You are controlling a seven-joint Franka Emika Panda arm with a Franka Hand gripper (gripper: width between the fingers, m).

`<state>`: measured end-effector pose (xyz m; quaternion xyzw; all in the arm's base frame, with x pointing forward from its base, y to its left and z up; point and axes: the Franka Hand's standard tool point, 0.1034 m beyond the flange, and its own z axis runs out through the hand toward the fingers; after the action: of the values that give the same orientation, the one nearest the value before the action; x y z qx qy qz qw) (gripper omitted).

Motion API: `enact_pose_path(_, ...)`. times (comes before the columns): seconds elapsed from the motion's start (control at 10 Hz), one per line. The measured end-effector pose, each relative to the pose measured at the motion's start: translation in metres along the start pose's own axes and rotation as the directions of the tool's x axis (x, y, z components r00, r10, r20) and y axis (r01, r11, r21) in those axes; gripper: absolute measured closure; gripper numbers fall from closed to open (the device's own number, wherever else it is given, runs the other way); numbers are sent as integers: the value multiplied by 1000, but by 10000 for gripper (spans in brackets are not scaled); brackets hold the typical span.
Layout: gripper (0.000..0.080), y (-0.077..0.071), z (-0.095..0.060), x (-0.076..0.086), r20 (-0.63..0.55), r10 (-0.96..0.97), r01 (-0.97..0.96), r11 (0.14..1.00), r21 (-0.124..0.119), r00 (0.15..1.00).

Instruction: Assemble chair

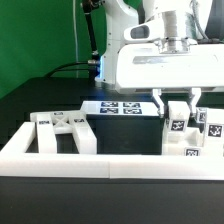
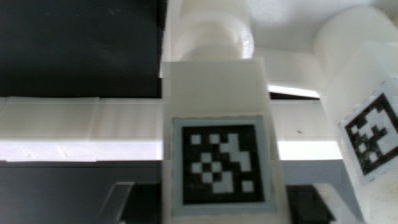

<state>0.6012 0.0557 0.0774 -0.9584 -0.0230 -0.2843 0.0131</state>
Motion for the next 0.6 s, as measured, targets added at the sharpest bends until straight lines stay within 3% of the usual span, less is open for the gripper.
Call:
enact_pose_path(0.1,505,0,1,-2,10,0,0,1000,2,1000)
enact_pose_path(0.3,196,0,1,-3,11,0,0,1000,2,1000)
enact_pose_path(0.6,152,2,0,-1,54,-2,1,1000,12,999)
